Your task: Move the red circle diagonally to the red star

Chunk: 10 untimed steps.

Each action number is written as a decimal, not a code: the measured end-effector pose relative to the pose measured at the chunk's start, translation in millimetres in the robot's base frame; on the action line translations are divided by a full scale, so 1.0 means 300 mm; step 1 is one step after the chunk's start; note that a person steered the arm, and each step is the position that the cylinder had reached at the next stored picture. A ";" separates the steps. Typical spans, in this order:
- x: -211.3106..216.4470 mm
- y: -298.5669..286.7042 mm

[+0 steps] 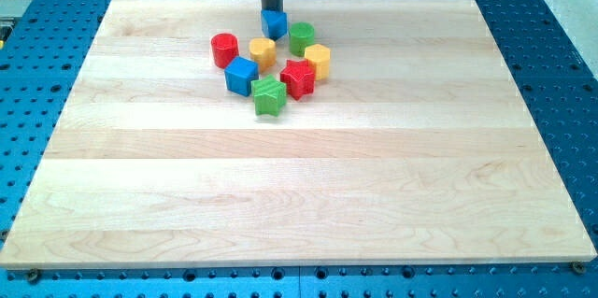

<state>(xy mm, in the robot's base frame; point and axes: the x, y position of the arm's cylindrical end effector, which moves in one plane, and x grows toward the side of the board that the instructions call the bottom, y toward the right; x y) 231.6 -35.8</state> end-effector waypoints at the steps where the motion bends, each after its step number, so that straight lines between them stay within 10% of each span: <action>1: -0.010 -0.152; 3: 0.165 -0.704; 10: 0.427 -0.315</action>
<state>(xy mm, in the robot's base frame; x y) 359.8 -130.4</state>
